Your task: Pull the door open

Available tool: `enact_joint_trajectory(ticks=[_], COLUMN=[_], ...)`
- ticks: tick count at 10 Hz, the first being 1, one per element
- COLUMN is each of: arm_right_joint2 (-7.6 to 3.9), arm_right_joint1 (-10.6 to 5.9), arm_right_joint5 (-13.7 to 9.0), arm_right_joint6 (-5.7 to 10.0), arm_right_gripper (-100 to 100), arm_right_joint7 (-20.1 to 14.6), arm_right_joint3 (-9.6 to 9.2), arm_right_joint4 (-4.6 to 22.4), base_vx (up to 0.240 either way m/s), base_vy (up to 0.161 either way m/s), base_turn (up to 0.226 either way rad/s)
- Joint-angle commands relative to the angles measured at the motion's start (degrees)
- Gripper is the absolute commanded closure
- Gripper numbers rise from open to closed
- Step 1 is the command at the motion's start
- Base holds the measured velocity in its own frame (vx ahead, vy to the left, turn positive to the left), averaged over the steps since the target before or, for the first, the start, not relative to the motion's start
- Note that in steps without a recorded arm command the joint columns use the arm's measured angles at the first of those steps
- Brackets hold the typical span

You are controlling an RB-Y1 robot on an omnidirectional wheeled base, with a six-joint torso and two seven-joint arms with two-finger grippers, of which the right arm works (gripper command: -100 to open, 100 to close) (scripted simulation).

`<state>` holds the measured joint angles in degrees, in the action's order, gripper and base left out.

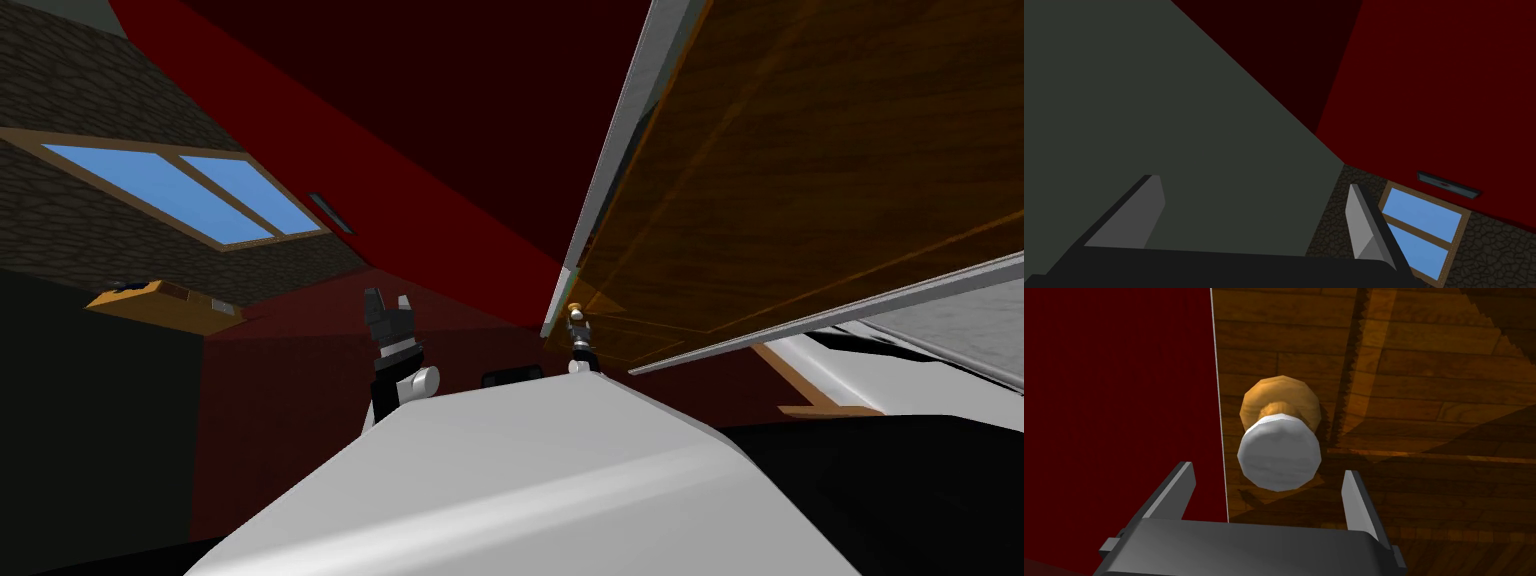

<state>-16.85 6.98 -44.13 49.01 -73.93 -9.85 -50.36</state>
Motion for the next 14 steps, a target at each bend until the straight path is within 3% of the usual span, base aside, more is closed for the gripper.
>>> enact_joint_trajectory(ticks=[1, 2, 3, 4, 9, 10, 14], arm_right_joint2=[-1.17, -2.08, -1.65, -1.65, -1.65, -2.66, -4.75], arm_right_joint1=[0.57, 0.82, -0.06, -0.06, -0.06, 0.52, 1.58], arm_right_joint5=[-0.44, -0.72, -0.41, -0.41, -0.41, 0.01, 1.02], arm_right_joint6=[0.51, 0.88, 1.12, 1.12, 1.12, 1.23, 1.78], arm_right_gripper=[-100, -100, -100, 100, 100, 100, 100], arm_right_joint7=[-1.44, -2.51, -2.43, -2.43, -2.43, -3.78, -6.84], arm_right_joint3=[0.53, 0.85, 0.46, 0.46, 0.46, -0.74, -3.55], arm_right_joint4=[0.48, 1.06, 2.14, 2.14, 2.14, 1.83, 0.79], base_vx=[0.183, 0.193, 0.088, -0.011, -0.018, -0.132, -0.215], base_vy=[-0.032, -0.019, -0.011, -0.007, 0.0, -0.035, -0.021], base_turn=[0.126, 0.127, 0.026, -0.047, 0.003, 0.114, 0.116])
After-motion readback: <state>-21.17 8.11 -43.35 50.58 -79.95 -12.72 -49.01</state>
